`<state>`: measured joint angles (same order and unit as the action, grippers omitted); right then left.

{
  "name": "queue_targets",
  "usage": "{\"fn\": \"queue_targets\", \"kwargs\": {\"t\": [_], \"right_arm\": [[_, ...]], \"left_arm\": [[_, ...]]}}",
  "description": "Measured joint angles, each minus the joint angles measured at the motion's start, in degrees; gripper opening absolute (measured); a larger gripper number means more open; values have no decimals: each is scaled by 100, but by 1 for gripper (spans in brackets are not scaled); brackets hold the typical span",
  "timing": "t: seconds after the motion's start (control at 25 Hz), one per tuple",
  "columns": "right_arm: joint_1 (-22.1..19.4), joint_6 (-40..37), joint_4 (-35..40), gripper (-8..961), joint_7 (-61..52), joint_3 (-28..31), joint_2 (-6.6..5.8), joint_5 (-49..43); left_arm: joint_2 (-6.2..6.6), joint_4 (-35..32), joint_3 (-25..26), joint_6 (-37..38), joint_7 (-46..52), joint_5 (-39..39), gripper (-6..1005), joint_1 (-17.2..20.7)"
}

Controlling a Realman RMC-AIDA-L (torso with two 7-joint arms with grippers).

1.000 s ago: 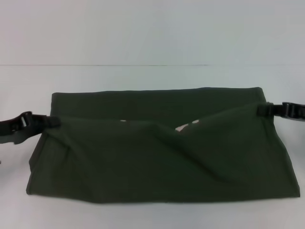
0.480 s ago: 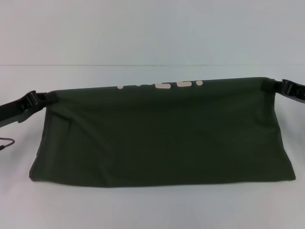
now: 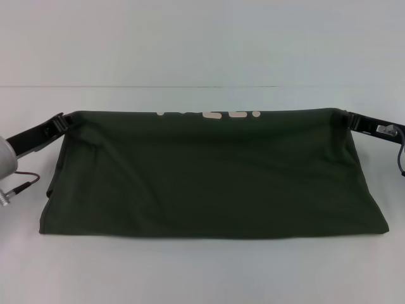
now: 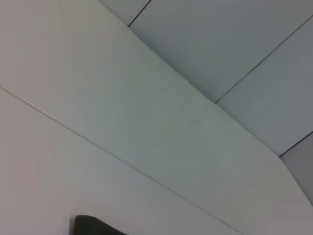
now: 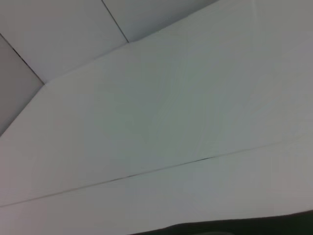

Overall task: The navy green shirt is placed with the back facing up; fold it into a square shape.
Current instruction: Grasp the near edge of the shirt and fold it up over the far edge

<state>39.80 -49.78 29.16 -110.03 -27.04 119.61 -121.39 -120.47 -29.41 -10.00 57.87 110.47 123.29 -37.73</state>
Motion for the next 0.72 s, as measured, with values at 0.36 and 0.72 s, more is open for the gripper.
{"fn": "queue_targets", "kwargs": {"t": [0.36,0.72], "right_arm": [[72,398,-173,52,173,-35,5,82],[154,689,-407,53,1033,-43,26,555]], "left_arm": [[-237,74,-6,-719,-480,-7,47,-192],[-344,253,-10,-868,-1257,-632,49,-192]]}}
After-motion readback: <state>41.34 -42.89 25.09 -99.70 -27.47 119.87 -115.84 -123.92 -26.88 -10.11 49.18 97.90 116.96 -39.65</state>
